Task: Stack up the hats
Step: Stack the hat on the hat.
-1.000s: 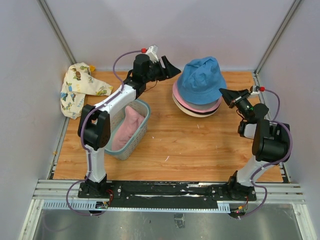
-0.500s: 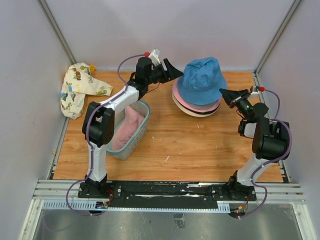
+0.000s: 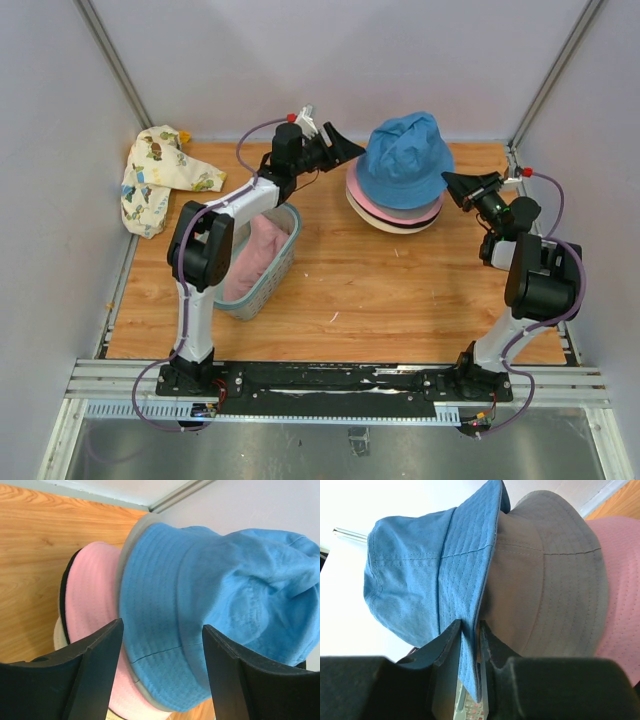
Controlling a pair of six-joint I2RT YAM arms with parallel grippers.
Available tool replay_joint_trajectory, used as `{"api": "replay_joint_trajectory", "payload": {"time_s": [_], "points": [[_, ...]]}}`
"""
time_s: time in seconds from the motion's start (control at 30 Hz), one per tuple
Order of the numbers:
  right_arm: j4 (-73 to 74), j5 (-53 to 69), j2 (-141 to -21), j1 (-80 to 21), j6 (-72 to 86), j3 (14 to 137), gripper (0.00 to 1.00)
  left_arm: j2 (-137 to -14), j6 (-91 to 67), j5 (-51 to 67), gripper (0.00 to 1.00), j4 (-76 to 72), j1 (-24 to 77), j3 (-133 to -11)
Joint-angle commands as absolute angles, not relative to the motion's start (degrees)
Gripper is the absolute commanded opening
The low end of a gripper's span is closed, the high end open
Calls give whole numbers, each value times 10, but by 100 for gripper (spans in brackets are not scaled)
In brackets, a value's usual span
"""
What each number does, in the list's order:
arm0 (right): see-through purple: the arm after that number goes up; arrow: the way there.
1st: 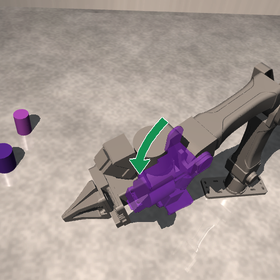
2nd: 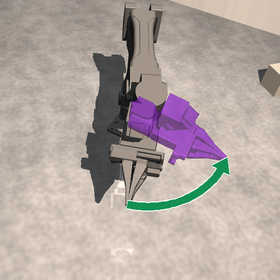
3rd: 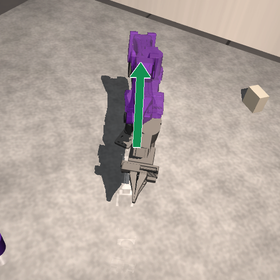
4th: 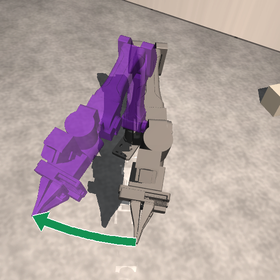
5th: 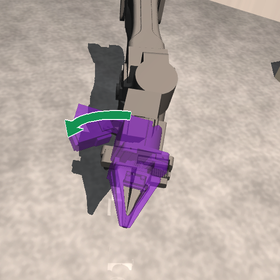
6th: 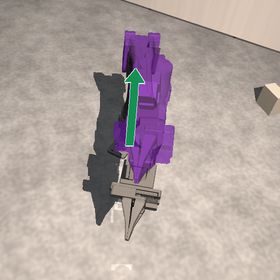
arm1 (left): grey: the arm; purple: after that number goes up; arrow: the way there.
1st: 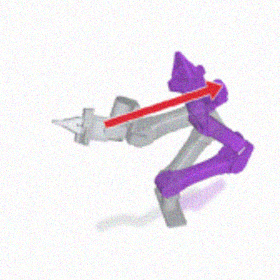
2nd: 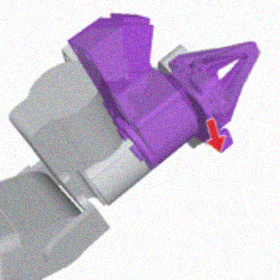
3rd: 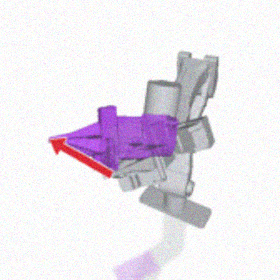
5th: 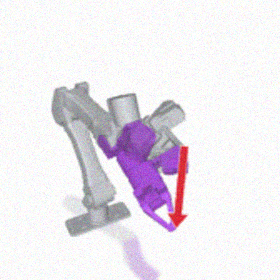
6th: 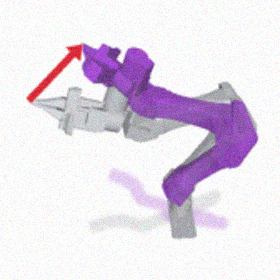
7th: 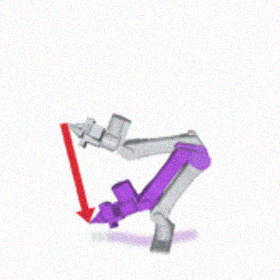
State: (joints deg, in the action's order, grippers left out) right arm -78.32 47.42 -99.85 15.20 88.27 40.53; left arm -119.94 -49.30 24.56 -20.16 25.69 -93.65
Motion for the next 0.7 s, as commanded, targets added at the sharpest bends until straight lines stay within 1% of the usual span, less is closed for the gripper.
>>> {"api": "replay_joint_trajectory", "payload": {"time_s": [0.0,0.43,0.67], "points": [[-764,467,-990,163,850,422,22,-1185,-556,246,68,-308,241,-876],[-737,461,-986,159,823,413,19,-1208,-631,248,67,-394,239,-855],[-740,460,-989,160,822,411,18,-1232,-642,259,66,-383,239,-873]]}}
